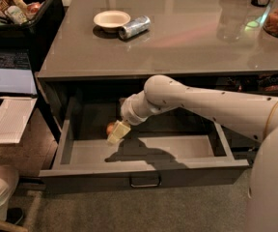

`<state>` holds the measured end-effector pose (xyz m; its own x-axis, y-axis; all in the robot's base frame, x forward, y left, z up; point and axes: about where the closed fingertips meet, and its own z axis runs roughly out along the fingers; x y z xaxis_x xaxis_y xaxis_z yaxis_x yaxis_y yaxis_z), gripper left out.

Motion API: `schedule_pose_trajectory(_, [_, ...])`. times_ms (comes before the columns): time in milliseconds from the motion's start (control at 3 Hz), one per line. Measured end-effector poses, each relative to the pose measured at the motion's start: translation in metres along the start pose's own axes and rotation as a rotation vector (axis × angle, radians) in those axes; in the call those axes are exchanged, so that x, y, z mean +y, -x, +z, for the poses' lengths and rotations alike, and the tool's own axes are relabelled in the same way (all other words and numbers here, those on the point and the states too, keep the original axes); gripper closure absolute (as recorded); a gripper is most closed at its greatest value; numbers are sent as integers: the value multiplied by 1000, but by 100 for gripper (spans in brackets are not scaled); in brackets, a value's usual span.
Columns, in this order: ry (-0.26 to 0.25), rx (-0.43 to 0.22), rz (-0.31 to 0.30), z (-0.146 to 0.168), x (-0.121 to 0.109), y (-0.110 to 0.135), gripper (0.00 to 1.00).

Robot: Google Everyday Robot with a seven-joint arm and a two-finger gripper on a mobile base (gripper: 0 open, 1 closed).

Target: Pick orange from top drawer and place on counter

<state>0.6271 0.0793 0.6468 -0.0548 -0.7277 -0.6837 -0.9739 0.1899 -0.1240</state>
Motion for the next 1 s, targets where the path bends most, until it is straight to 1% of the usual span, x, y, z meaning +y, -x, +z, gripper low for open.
schedule_pose_trajectory(333, [-7,14,10,13,2,-7,0])
schedule_pose_trajectory(667, [-5,24,23,21,6,-14,14])
schedule_pose_trajectory(1000, [-4,29,30,26,8,-19,38])
